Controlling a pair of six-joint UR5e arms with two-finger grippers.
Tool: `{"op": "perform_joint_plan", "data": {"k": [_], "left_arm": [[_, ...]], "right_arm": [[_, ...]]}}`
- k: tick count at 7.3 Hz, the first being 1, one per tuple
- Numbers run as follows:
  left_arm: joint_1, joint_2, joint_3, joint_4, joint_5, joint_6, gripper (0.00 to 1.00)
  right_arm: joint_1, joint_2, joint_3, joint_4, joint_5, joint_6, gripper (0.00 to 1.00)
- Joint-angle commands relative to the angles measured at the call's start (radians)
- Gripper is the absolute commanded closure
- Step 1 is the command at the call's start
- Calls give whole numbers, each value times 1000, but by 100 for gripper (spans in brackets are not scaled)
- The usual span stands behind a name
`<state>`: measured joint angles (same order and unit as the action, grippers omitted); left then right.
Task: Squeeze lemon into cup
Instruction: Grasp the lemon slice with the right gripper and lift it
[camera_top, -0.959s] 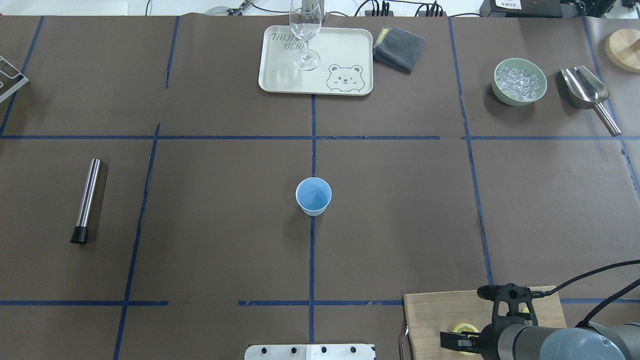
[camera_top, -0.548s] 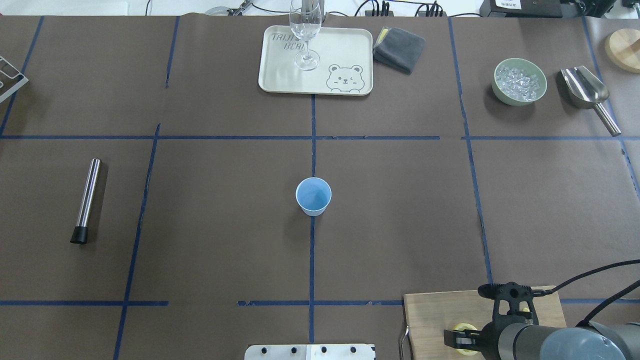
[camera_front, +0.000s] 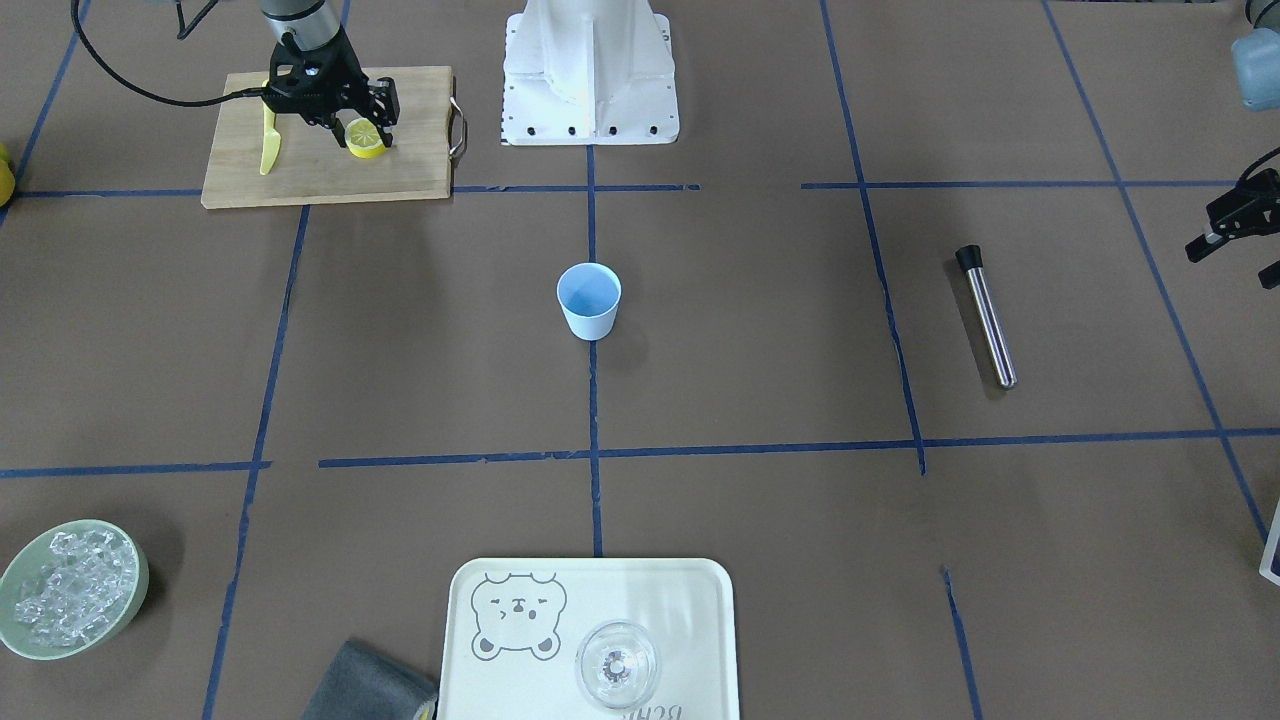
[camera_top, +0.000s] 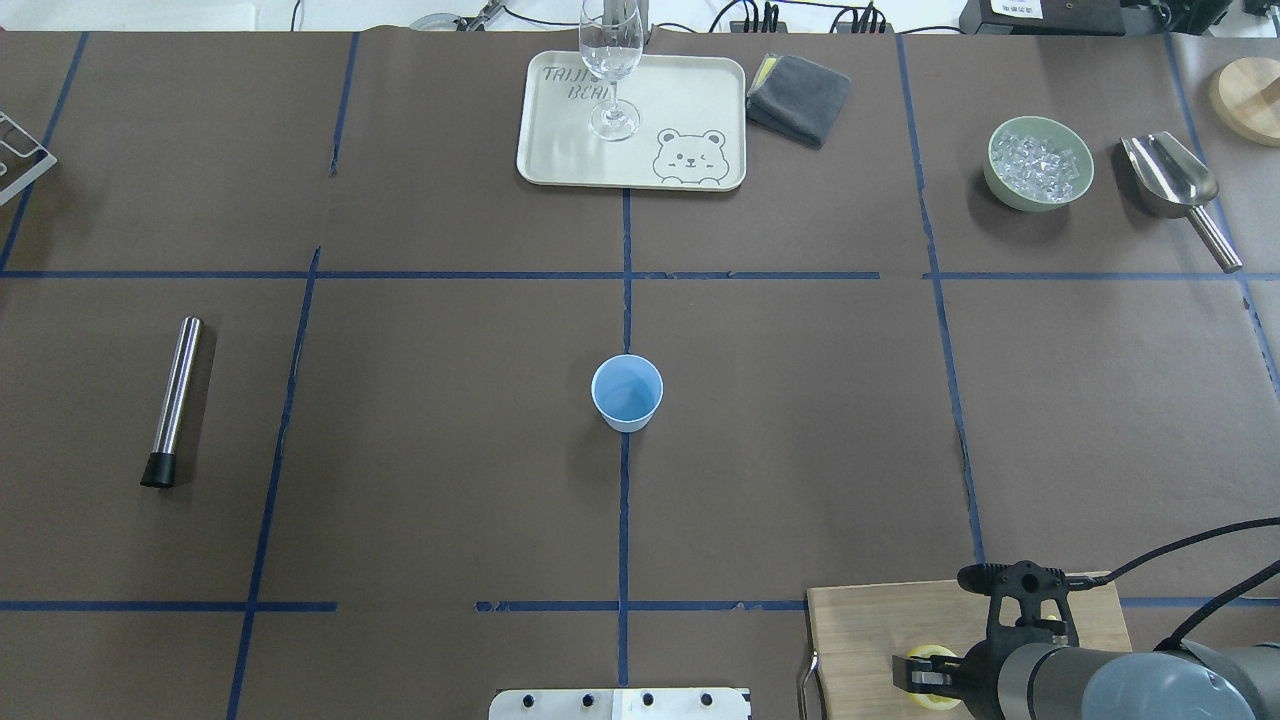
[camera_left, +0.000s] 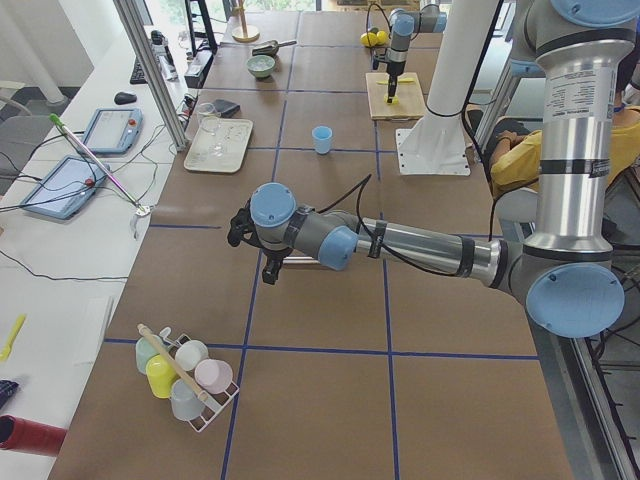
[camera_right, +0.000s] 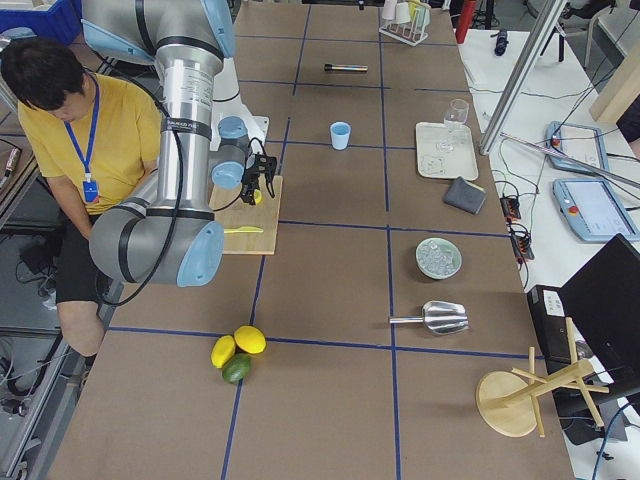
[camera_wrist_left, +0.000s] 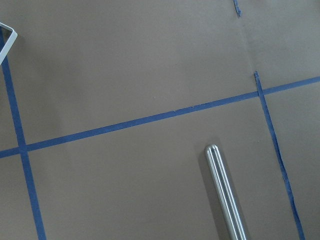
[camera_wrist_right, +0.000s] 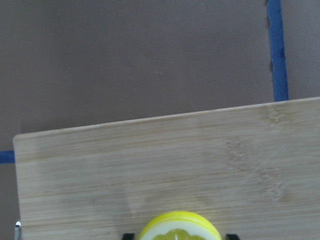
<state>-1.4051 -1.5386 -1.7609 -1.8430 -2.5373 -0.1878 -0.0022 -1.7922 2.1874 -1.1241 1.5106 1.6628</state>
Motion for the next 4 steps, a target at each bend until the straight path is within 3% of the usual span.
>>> {"op": "perform_joint_plan", "data": {"k": [1,4], "left_arm": [[0,0,0,-1,0,-1,0],[0,0,0,1,0,-1,0]], "right_arm": [[22,-4,14,0,0,0,44],[22,-10,34,0,0,0,44]]}}
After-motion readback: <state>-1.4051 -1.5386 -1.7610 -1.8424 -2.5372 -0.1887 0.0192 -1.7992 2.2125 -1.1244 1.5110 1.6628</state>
